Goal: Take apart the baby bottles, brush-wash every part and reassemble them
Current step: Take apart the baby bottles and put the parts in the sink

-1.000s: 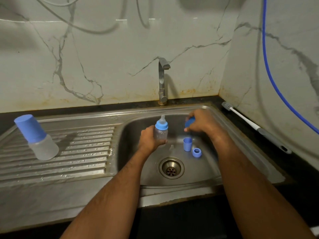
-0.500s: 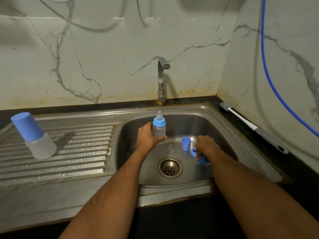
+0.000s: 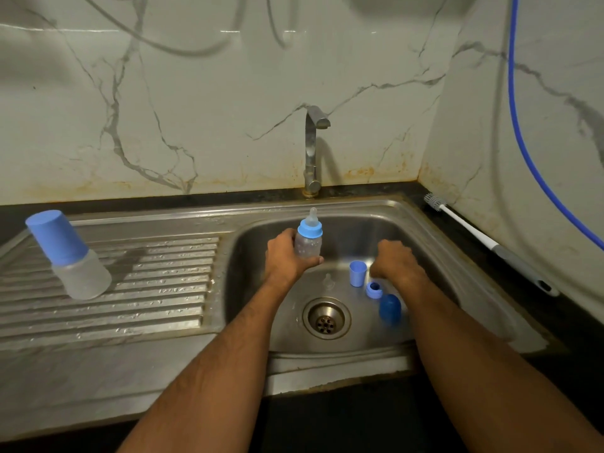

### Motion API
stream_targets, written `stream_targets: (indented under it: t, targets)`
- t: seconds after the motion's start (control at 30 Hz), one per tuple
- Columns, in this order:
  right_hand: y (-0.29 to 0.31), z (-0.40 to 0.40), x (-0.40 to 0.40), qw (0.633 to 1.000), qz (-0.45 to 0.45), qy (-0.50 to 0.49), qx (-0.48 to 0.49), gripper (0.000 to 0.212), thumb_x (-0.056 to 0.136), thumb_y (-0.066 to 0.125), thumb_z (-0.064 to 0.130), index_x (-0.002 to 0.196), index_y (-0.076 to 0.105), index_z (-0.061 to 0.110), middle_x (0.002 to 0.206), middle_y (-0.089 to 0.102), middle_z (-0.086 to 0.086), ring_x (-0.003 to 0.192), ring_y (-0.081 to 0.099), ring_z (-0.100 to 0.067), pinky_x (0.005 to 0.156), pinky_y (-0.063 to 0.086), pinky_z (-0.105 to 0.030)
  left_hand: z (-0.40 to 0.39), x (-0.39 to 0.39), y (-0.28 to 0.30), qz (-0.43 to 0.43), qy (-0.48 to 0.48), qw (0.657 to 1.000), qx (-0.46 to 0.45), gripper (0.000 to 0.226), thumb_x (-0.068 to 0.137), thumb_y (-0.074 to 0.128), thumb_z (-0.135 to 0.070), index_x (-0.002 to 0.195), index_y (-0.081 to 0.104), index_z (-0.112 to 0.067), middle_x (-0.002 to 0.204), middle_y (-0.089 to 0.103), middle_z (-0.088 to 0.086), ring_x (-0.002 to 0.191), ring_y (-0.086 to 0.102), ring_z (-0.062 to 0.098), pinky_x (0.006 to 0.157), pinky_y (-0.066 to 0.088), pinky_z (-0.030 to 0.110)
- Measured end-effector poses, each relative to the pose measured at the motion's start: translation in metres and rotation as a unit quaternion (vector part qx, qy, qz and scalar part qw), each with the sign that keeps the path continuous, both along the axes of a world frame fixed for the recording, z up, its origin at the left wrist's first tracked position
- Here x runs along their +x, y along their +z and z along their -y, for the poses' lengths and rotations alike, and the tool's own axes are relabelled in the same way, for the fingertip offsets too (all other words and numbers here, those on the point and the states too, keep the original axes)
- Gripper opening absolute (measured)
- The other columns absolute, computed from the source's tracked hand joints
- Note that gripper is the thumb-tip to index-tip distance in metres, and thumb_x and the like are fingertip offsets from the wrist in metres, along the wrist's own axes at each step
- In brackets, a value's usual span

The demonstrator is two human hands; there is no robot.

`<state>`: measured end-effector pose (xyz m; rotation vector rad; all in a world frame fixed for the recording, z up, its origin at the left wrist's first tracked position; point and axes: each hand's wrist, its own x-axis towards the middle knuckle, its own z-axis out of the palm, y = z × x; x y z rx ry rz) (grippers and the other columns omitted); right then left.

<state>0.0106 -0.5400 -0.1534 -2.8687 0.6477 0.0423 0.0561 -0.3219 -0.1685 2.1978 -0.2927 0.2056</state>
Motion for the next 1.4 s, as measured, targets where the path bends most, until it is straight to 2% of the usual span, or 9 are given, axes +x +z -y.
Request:
stream_targets:
  t: [0.1,0.23,0.57,0.7,0.83,1.03,1.13,1.23,1.4]
  targets:
    - [0.025,-0.013,0.013,0.958,0.223,0.027,0.178,0.021,0.093,0.072,0.033,0.092,0.07,0.012,0.082,0.071,-0.007,0.077,0.07,-0.023,0.07,0.054,-0.033,-0.003,0.0,0.003,0.011,0.001,1.0,0.005,0.059,0.067,0.092,-0.029,0.116,0.061,-0.02,0.112,0.067,-0.002,0.098,0.059,0.008,0.085,0.051,0.027]
    - [0.047,-0.052,0.007,0.889,0.26,0.07,0.37,0.051,0.093,0.061,0.061,0.089,0.069,0.011,0.072,0.072,-0.008,0.052,0.062,-0.011,0.054,0.054,-0.023,-0.005,-0.003,0.002,0.043,-0.008,0.998,0.047,0.06,0.064,0.094,-0.028,0.117,0.065,-0.021,0.111,0.07,-0.003,0.096,0.062,0.009,0.087,0.054,0.029]
    - [0.049,-0.058,0.005,0.938,0.162,0.096,0.291,0.04,0.087,0.078,0.042,0.083,0.072,0.003,0.058,0.069,-0.007,0.042,0.063,-0.008,0.045,0.048,-0.017,0.0,-0.006,0.015,0.061,-0.052,0.987,0.141,0.066,0.069,0.091,-0.029,0.129,0.065,-0.019,0.111,0.071,0.0,0.1,0.065,0.013,0.092,0.055,0.033]
    - [0.053,-0.044,-0.003,0.931,0.139,0.249,0.228,0.032,0.079,0.087,0.024,0.108,0.077,0.015,0.09,0.076,0.005,0.07,0.071,-0.006,0.066,0.058,-0.018,-0.01,-0.004,0.015,0.008,-0.152,0.982,0.111,0.047,0.067,0.092,-0.025,0.11,0.074,-0.018,0.093,0.074,-0.007,0.084,0.069,0.003,0.084,0.059,0.028]
    - [0.06,-0.045,-0.001,0.912,0.107,0.337,0.21,0.076,0.073,0.082,-0.007,0.138,0.063,0.028,0.126,0.065,0.008,0.117,0.06,-0.007,0.093,0.049,-0.02,-0.012,-0.008,0.016,0.012,-0.159,0.984,0.083,0.051,0.068,0.091,-0.022,0.115,0.072,-0.017,0.093,0.07,-0.011,0.083,0.065,-0.003,0.073,0.049,0.01]
    - [0.049,-0.06,-0.002,0.942,0.23,0.184,0.162,0.057,0.076,0.084,0.053,0.113,0.072,0.012,0.094,0.074,-0.001,0.088,0.069,-0.014,0.074,0.055,-0.024,-0.012,-0.008,0.011,-0.003,-0.116,0.992,0.053,0.046,0.068,0.091,-0.014,0.11,0.073,-0.017,0.091,0.068,-0.013,0.083,0.064,-0.001,0.071,0.049,0.008]
    - [0.047,-0.058,0.003,0.945,0.198,0.205,0.158,0.026,0.081,0.085,0.033,0.096,0.074,0.016,0.086,0.073,0.004,0.079,0.066,-0.008,0.06,0.044,-0.011,-0.01,-0.007,0.01,-0.004,-0.114,0.991,0.067,0.043,0.067,0.092,-0.016,0.106,0.073,-0.018,0.09,0.07,-0.01,0.083,0.066,0.004,0.074,0.052,0.016]
    - [0.055,-0.054,0.005,0.918,0.157,0.301,0.206,0.066,0.077,0.083,0.007,0.138,0.063,0.024,0.118,0.066,0.011,0.104,0.062,-0.003,0.074,0.046,-0.003,-0.011,-0.003,0.007,-0.007,-0.087,0.994,0.063,0.047,0.065,0.093,-0.017,0.107,0.071,-0.018,0.091,0.069,-0.008,0.086,0.065,0.006,0.076,0.052,0.02]
    - [0.045,-0.064,0.004,0.94,0.212,0.226,0.141,0.049,0.076,0.085,0.049,0.111,0.074,0.017,0.099,0.074,0.002,0.085,0.067,-0.006,0.07,0.05,-0.017,-0.007,-0.001,0.002,-0.007,-0.097,0.993,0.072,0.047,0.067,0.092,-0.016,0.108,0.068,-0.017,0.096,0.068,-0.005,0.088,0.064,0.008,0.078,0.055,0.024]
